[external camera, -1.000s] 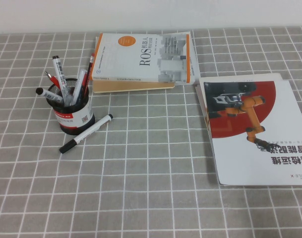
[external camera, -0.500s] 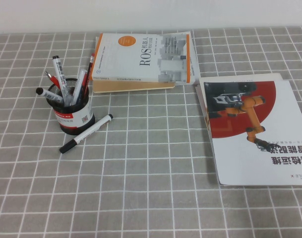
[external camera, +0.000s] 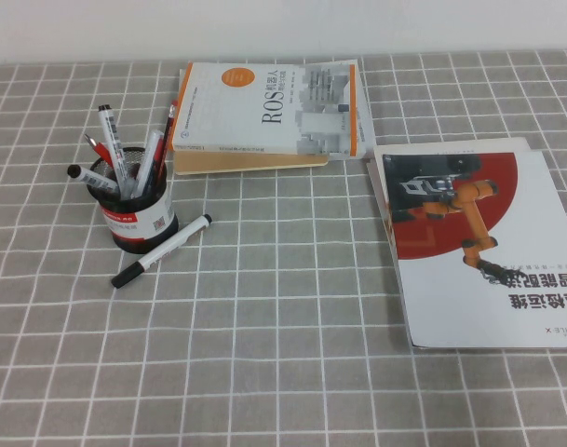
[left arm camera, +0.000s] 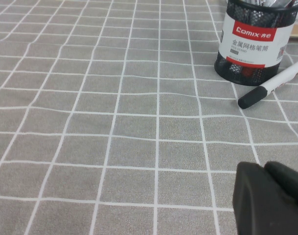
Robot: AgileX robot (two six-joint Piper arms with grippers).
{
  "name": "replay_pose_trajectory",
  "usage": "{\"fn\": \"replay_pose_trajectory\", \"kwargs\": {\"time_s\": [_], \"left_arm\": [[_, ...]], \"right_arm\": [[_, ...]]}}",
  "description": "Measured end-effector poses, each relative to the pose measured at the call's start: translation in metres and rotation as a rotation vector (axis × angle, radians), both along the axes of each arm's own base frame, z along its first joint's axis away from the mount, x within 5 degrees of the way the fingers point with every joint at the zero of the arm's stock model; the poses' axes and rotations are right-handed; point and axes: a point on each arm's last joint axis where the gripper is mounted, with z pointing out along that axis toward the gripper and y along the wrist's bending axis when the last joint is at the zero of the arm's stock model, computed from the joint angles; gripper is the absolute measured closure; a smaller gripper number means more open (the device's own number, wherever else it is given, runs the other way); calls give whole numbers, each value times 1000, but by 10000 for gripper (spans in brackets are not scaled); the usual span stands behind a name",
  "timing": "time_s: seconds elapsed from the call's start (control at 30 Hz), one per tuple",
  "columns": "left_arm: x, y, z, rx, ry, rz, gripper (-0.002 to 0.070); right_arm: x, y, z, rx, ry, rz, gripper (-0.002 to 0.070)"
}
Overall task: Put the pen into the pen holder
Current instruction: Pick up the pen on the table
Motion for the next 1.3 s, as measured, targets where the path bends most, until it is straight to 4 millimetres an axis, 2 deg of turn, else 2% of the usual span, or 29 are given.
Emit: {"fn": "replay_pose_trajectory", "kwargs": {"time_s": [0.23,0.43,0.93,1.13,1.3], "left_arm": [[0,0,0,0,0,0,678],[0,0,0,0,0,0,678],[0,0,0,0,0,0,678],[0,0,0,0,0,0,678],[0,0,0,0,0,0,678]], "right_arm": [[35,16,41,-199,64,184,689],[53,20,58,-237,73,232,689],[52,22,60,-243,70,255,689],[37,22,67,-264,-5,264,689],[26,27,66,-294,-19,354,689]]}}
